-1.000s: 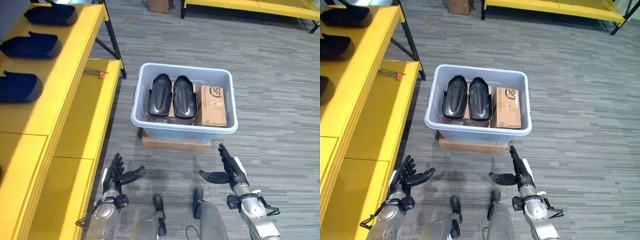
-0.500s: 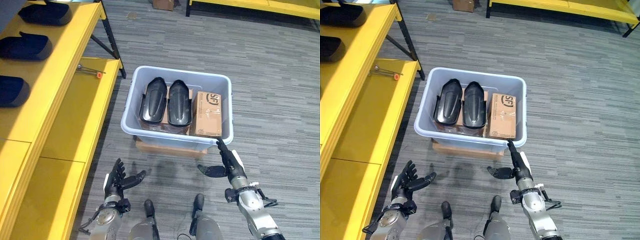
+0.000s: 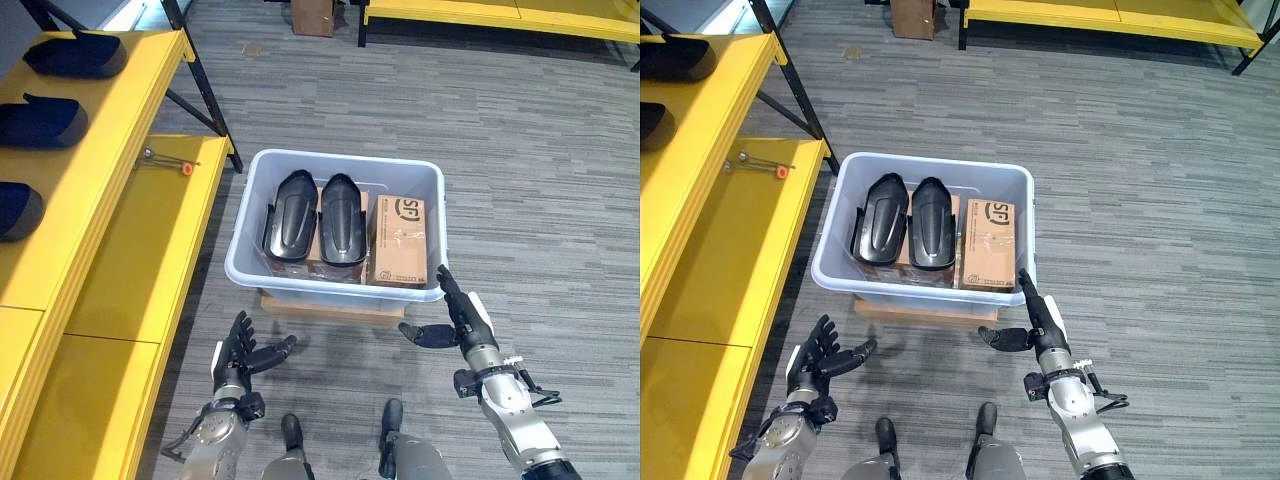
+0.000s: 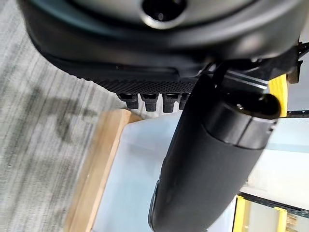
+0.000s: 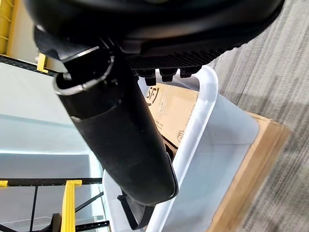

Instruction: Move parts from the plastic box to the shelf.

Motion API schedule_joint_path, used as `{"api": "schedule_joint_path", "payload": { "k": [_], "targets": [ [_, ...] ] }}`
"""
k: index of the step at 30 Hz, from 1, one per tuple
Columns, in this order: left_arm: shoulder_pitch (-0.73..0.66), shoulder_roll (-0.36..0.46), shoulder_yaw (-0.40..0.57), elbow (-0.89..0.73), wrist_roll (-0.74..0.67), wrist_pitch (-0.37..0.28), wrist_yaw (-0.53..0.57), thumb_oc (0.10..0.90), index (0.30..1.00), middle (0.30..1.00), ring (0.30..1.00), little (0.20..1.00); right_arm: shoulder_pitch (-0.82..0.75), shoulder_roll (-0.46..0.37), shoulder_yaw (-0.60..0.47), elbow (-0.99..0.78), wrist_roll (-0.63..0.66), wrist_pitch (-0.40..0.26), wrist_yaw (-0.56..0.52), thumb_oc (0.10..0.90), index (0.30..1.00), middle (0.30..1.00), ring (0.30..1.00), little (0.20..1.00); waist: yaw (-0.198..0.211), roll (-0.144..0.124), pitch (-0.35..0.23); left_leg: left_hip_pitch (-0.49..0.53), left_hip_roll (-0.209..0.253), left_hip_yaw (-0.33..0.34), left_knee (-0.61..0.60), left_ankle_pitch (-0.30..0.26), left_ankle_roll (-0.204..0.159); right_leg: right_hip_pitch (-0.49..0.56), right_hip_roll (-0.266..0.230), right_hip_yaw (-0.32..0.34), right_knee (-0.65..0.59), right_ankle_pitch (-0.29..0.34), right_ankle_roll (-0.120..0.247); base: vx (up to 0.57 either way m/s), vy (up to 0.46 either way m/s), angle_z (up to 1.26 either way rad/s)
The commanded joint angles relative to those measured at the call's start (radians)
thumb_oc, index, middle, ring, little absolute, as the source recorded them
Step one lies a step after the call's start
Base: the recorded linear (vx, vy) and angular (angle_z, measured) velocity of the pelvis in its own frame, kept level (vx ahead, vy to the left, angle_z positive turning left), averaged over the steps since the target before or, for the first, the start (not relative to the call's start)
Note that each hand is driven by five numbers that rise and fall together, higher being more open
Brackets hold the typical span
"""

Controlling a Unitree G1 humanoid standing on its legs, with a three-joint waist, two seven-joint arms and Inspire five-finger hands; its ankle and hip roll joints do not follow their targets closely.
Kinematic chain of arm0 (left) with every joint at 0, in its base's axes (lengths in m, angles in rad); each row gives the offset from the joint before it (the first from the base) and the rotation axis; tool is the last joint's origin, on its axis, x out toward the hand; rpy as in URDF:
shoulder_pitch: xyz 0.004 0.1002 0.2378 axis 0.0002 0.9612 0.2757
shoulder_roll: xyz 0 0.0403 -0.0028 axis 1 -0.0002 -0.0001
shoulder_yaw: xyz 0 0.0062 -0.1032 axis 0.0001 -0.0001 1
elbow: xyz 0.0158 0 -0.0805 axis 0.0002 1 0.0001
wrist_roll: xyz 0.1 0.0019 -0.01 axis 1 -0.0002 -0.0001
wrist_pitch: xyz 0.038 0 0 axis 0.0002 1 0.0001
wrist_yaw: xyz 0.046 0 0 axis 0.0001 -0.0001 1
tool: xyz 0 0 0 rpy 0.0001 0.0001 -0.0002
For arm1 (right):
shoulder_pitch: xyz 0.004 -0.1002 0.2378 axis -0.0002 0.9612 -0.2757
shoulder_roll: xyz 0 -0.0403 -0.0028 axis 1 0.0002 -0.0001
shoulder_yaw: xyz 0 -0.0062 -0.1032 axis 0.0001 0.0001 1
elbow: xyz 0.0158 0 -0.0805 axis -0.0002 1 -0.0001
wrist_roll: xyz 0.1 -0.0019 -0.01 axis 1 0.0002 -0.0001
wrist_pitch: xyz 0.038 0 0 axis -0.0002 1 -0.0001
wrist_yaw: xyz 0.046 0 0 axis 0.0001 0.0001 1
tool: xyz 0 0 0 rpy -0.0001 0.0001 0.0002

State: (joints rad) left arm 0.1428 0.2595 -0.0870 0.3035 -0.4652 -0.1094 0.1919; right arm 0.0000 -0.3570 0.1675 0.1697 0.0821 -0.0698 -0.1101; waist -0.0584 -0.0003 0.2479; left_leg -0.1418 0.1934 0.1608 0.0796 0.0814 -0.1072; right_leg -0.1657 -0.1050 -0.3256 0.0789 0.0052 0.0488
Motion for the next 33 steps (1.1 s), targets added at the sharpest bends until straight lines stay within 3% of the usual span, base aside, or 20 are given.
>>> {"api": "schedule_joint_path", "payload": {
  "k": [1,3,5,7,8,9,11,13,14,16,18,23,26,29,33],
  "targets": [
    [-0.041,0.012,0.015,-0.119,-0.01,-0.073,0.007,0.9,1.0,1.0,1.0,1.0,-0.018,-0.041,-0.029,-0.104,-0.005,-0.107,-0.034,0.9,1.0,1.0,1.0,1.0,0.035,-0.033,0.038,-0.021,-0.019,-0.096,0.424,-0.003,-0.006,0.025,0.014,0.042,-0.039,-0.006,0.013,-0.01,-0.19,-0.09],
    [-0.041,0.011,0.013,-0.125,-0.014,-0.068,0.002,0.9,1.0,1.0,1.0,1.0,-0.01,-0.044,-0.04,-0.101,-0.014,-0.105,-0.044,0.9,1.0,1.0,1.0,1.0,0.039,-0.044,0.057,-0.083,-0.002,-0.083,0.386,-0.015,0.009,0.044,0.004,0.036,-0.042,-0.019,0.018,0.05,-0.077,-0.2],
    [-0.034,0.013,0.018,-0.124,-0.012,-0.068,0.007,0.9,1.0,1.0,1.0,1.0,-0.009,-0.049,-0.048,-0.102,-0.04,-0.105,-0.062,0.9,1.0,1.0,1.0,1.0,0.044,-0.049,0.058,-0.115,0.068,-0.074,0.228,-0.004,0.011,0.059,-0.002,0.05,-0.049,-0.027,0.039,0.15,0.074,0.12],
    [-0.03,0.018,0.027,-0.131,-0.004,-0.07,0.019,0.9,1.0,1.0,1.0,1.0,-0.013,-0.065,-0.048,-0.116,-0.079,-0.106,-0.077,0.9,1.0,1.0,1.0,1.0,0.055,-0.04,0.062,-0.104,0.118,-0.076,0.019,0.074,-0.015,0.066,0.001,0.075,-0.045,-0.042,0.053,0.13,0.126,-0.12],
    [-0.03,0.018,0.027,-0.131,-0.004,-0.07,0.019,0.9,1.0,1.0,1.0,1.0,-0.013,-0.065,-0.048,-0.116,-0.079,-0.106,-0.077,0.9,1.0,1.0,1.0,1.0,0.055,-0.04,0.06,-0.103,0.117,-0.075,0.011,0.082,-0.015,0.063,0.001,0.075,-0.045,-0.04,0.052,0.13,0.177,-0.48],
    [-0.031,0.022,0.033,-0.13,-0.002,-0.075,0.026,0.9,1.0,1.0,1.0,1.0,-0.027,-0.079,-0.048,-0.115,-0.095,-0.11,-0.086,0.9,1.0,1.0,1.0,1.0,0.069,-0.024,0.062,-0.138,0.153,-0.118,-0.101,0.181,-0.049,0.068,0.006,0.098,-0.037,-0.054,0.059,0.15,0.197,-0.55],
    [-0.032,0.022,0.038,-0.13,-0.008,-0.078,0.028,0.9,1.0,1.0,1.0,1.0,-0.032,-0.086,-0.053,-0.115,-0.106,-0.109,-0.087,0.9,1.0,1.0,1.0,1.0,0.072,-0.016,0.062,-0.135,0.166,-0.115,-0.142,0.208,-0.067,0.071,0.008,0.111,-0.023,-0.069,0.059,0.14,0.17,-0.41],
    [-0.03,0.02,0.042,-0.121,-0.004,-0.081,0.025,0.9,1.0,1.0,1.0,1.0,-0.024,-0.086,-0.064,-0.125,-0.11,-0.114,-0.087,0.9,1.0,1.0,1.0,1.0,0.073,-0.001,0.062,-0.14,0.187,-0.061,-0.148,0.231,-0.091,0.091,0.003,0.124,-0.009,-0.09,0.061,0.15,0.214,-0.55],
    [-0.022,0.023,0.042,-0.125,-0.007,-0.083,0.021,0.9,1.0,1.0,1.0,1.0,-0.019,-0.083,-0.06,-0.143,-0.115,-0.116,-0.081,0.9,1.0,1.0,1.0,1.0,0.077,0.002,0.063,-0.108,0.182,-0.072,-0.138,0.187,-0.075,0.093,-0.002,0.143,0.003,-0.102,0.066,0.13,0.318,-0.47],
    [-0.018,0.026,0.042,-0.133,-0.004,-0.082,0.018,0.9,1.0,1.0,1.0,1.0,-0.012,-0.074,-0.058,-0.144,-0.112,-0.119,-0.069,0.9,1.0,1.0,1.0,1.0,0.077,0.012,0.057,-0.09,0.178,-0.053,-0.154,0.182,-0.085,0.104,-0.01,0.16,-0.003,-0.098,0.073,0.14,0.364,-0.75],
    [-0.024,0.046,0.037,-0.136,0.006,-0.081,0.01,0.9,1.0,1.0,1.0,1.0,0.004,-0.06,-0.068,-0.154,-0.115,-0.114,-0.064,0.9,1.0,1.0,1.0,1.0,0.07,0.01,0.058,-0.082,0.149,-0.027,-0.118,0.152,-0.072,0.132,-0.056,0.167,-0.017,-0.087,0.097,0.14,0.364,-0.78],
    [-0.034,0.065,0.033,-0.135,0.007,-0.084,0.023,0.9,1.0,1.0,1.0,1.0,0.014,-0.048,-0.067,-0.171,-0.139,-0.105,-0.059,0.9,1.0,1.0,1.0,1.0,0.062,-0.009,0.068,-0.119,0.089,0.003,-0.037,0.083,-0.039,0.134,-0.139,0.166,-0.035,-0.044,0.141,0.03,0.217,0.17],
    [-0.043,0.08,0.04,-0.147,0.006,-0.086,0.036,0.9,1.0,1.0,1.0,1.0,0.002,-0.052,-0.068,-0.19,-0.177,-0.097,-0.064,0.9,1.0,1.0,1.0,1.0,0.063,-0.035,0.072,-0.177,0.052,0.016,0.036,0.032,-0.01,0.108,-0.191,0.166,-0.043,-0.003,0.164,0.02,0.222,-0.05],
    [-0.044,0.082,0.039,-0.148,0.007,-0.087,0.037,0.9,1.0,1.0,1.0,1.0,0.003,-0.061,-0.079,-0.21,-0.197,-0.097,-0.07,0.9,1.0,1.0,1.0,1.0,0.06,-0.043,0.072,-0.202,0.045,0.012,0.058,0.019,-0.005,0.101,-0.199,0.157,-0.042,0.011,0.169,0.02,0.071,-0.03],
    [-0.043,0.096,0.05,-0.164,0.011,-0.083,0.041,0.9,1.0,1.0,1.0,1.0,-0.013,-0.142,-0.138,-0.282,-0.318,-0.101,-0.113,0.9,1.0,1.0,1.0,1.0,0.06,-0.07,0.074,-0.233,0.041,0.002,0.08,0.001,0.0,0.097,-0.203,0.132,-0.047,0.036,0.18,0.03,0.026,0.11]
  ]
}}
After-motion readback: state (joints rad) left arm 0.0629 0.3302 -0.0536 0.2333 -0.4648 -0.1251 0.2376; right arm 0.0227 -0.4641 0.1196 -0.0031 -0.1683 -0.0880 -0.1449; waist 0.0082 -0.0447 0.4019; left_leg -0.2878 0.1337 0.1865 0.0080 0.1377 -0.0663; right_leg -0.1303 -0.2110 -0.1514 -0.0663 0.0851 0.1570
